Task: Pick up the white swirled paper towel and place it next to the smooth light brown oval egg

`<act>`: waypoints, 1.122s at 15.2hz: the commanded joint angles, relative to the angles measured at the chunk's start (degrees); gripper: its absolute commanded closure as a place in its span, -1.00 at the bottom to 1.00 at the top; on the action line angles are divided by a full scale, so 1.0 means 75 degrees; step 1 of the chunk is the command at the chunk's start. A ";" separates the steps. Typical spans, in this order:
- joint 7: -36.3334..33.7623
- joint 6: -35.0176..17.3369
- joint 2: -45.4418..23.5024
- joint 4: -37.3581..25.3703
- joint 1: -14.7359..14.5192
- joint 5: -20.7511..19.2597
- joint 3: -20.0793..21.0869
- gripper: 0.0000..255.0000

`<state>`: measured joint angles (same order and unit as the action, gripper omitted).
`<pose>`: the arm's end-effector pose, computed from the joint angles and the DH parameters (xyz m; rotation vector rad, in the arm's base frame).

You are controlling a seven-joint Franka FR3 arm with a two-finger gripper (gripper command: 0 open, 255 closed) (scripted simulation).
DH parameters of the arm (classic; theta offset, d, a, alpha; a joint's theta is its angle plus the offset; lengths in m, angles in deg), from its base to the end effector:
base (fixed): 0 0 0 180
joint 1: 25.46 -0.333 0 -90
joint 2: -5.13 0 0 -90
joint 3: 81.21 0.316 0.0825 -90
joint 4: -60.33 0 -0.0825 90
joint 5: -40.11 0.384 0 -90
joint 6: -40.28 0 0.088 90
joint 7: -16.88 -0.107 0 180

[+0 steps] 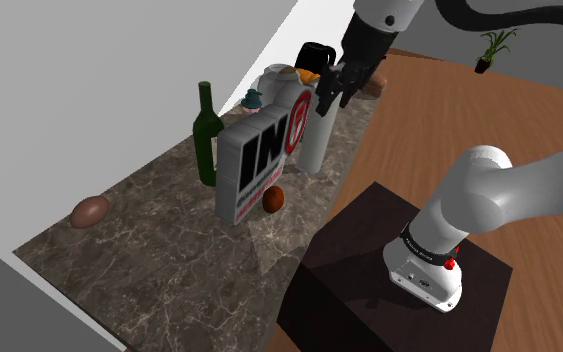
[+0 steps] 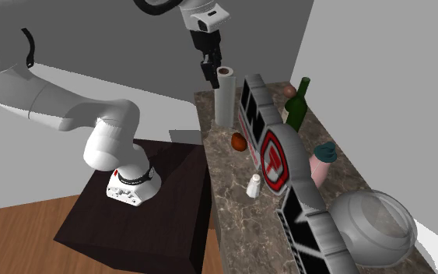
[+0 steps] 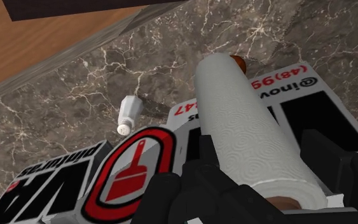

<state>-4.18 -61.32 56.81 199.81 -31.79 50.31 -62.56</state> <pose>0.2613 0.1722 0.5890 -3.1197 0.0632 -0.3555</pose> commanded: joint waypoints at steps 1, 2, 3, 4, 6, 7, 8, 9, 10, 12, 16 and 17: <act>0.0009 0.0189 -0.0041 -0.0228 0.0024 -0.0039 -0.0043 1.00; 0.0010 0.0278 -0.0072 -0.0347 0.0036 -0.0057 -0.0059 1.00; 0.0011 0.0366 -0.0104 -0.0467 0.0049 -0.0075 -0.0075 1.00; 0.0011 0.0454 -0.0138 -0.0589 0.0062 -0.0092 -0.0090 1.00; 0.0012 0.0629 -0.0209 -0.0835 0.0086 -0.0125 -0.0119 1.00; 0.0013 0.0716 -0.0246 -0.0960 0.0099 -0.0142 -0.0133 1.00; 0.0013 0.0804 -0.0285 -0.1086 0.0111 -0.0158 -0.0146 1.00; 0.0013 0.0891 -0.0325 -0.1213 0.0123 -0.0174 -0.0159 1.00; 0.0013 0.0978 -0.0366 -0.1341 0.0136 -0.0189 -0.0171 1.00; 0.0012 0.1152 -0.0453 -0.1601 0.0160 -0.0220 -0.0193 1.00; 0.0008 0.1500 -0.0641 -0.2137 0.0208 -0.0279 -0.0233 1.00; 0.0007 0.1565 -0.0678 -0.2238 0.0217 -0.0290 -0.0239 1.00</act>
<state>-4.16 -50.16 51.97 183.84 -30.24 48.25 -64.25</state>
